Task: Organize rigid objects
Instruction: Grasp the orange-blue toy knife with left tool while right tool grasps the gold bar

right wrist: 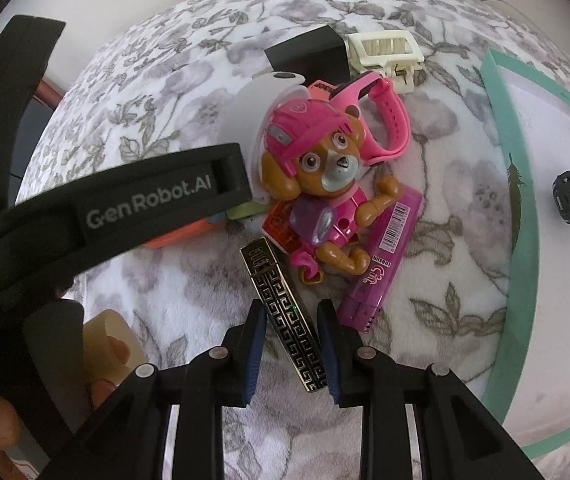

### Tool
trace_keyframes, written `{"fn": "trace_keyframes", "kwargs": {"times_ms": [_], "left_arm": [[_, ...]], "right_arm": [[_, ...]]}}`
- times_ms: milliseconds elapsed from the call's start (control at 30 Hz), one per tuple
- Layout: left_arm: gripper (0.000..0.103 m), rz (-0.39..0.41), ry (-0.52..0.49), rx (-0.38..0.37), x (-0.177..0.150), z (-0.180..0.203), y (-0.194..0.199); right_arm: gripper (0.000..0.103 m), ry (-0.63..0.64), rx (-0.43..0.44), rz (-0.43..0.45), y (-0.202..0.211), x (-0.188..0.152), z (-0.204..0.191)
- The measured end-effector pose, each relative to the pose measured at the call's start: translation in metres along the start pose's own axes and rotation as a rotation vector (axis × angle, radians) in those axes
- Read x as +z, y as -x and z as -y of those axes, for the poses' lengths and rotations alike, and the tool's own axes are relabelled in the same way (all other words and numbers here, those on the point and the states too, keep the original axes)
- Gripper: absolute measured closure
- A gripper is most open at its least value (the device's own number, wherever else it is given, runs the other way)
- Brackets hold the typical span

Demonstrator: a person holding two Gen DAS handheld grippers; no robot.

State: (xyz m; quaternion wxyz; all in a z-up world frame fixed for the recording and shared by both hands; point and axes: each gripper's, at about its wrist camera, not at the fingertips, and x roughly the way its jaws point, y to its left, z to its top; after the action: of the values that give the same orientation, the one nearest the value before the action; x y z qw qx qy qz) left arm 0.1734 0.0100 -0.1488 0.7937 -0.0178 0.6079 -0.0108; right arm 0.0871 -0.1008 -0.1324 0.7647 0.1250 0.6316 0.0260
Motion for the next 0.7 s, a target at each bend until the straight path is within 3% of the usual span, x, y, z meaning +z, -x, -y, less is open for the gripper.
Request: {"fn": "trace_keyframes", "kwargs": {"times_ms": [700], "left_arm": [[0.007, -0.027, -0.045, 0.004, -0.0027, -0.0006, -0.0036]], "right_arm": [[0.075, 0.001, -0.004, 0.001, -0.0007, 0.0, -0.0004]]}}
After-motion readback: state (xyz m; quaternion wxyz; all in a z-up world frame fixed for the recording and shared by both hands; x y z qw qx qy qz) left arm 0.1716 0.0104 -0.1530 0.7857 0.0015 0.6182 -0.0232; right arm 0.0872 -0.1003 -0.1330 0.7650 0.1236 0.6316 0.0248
